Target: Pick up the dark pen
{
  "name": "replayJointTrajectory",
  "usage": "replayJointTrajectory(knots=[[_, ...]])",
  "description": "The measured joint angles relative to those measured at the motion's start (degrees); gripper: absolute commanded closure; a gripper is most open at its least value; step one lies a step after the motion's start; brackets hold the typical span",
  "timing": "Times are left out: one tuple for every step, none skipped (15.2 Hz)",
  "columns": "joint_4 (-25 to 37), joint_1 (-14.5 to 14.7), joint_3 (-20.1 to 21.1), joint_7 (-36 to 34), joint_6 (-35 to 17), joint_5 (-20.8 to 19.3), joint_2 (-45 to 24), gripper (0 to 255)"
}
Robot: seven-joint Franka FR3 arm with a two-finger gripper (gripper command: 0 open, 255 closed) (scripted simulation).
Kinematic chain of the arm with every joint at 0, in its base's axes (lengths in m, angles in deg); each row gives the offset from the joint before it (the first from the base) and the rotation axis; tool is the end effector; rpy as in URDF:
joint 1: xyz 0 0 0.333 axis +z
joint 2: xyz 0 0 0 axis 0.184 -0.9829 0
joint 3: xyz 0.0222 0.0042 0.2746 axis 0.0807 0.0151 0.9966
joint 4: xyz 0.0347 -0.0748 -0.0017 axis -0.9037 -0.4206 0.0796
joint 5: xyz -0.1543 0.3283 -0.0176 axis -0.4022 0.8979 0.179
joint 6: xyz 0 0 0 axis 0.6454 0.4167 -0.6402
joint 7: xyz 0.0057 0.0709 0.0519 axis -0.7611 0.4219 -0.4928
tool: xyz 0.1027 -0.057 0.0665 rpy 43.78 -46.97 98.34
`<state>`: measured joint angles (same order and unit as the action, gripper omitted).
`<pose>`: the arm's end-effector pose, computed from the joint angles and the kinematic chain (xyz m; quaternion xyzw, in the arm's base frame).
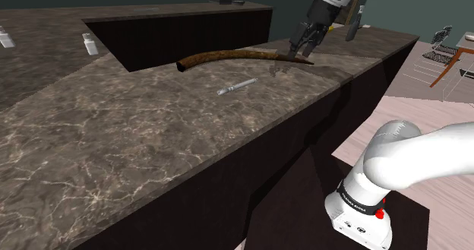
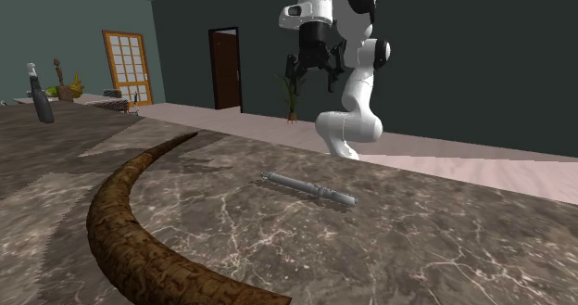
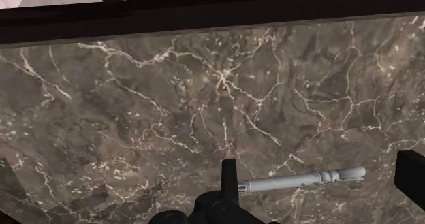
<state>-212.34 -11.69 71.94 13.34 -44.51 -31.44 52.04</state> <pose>0.3137 -0.0226 0.5881 -0.9899 0.0451 -0.1198 0.0607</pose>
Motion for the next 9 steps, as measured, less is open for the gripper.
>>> replayJointTrajectory(knots=[[0.0, 0.0, 0.0, 0.0, 0.0, 0.0, 0.0, 0], [0.1, 0.7, -0.7, 1.9, -0.7, -0.3, -1.0, 0], [0.4, 1.9, -1.7, 5.1, -1.4, -0.7, -2.3, 0], [0.9, 3.2, -3.2, 9.2, -2.4, -1.2, -4.2, 0], [1.0, 4.7, -4.5, 13.5, -3.3, -1.6, -5.7, 0], [2.5, 6.2, -6.0, 18.0, -3.9, -2.0, -8.1, 0], [3.4, 7.8, -7.4, 22.6, -4.7, -2.4, -10.4, 0], [4.0, 9.3, -8.4, 27.0, -5.5, -2.5, -12.3, 0], [5.4, 10.9, -9.8, 31.6, -6.1, -2.7, -14.7, 0]])
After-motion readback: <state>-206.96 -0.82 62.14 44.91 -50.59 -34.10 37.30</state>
